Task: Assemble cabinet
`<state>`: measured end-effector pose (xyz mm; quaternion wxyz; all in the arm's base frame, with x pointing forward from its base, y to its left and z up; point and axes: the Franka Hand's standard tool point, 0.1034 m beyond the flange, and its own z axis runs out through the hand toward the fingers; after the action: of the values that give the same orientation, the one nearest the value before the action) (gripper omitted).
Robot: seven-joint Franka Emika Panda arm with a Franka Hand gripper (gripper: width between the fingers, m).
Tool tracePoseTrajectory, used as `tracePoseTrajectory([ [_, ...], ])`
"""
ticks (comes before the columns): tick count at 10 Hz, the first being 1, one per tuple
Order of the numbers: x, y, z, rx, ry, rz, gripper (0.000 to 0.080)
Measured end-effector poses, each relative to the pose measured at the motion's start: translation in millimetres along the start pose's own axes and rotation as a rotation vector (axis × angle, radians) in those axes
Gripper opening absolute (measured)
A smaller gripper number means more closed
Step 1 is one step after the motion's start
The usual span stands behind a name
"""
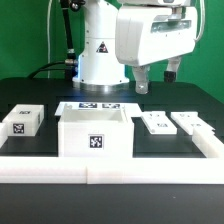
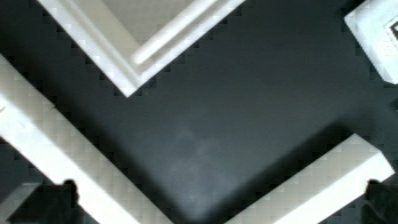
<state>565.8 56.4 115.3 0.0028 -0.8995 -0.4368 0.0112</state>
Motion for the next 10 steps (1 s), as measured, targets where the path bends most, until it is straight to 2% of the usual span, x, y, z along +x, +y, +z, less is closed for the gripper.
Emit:
tracePoseTrajectory([
  [10,0.0,0.0,0.1,0.000,0.000,0.000,0.0798],
])
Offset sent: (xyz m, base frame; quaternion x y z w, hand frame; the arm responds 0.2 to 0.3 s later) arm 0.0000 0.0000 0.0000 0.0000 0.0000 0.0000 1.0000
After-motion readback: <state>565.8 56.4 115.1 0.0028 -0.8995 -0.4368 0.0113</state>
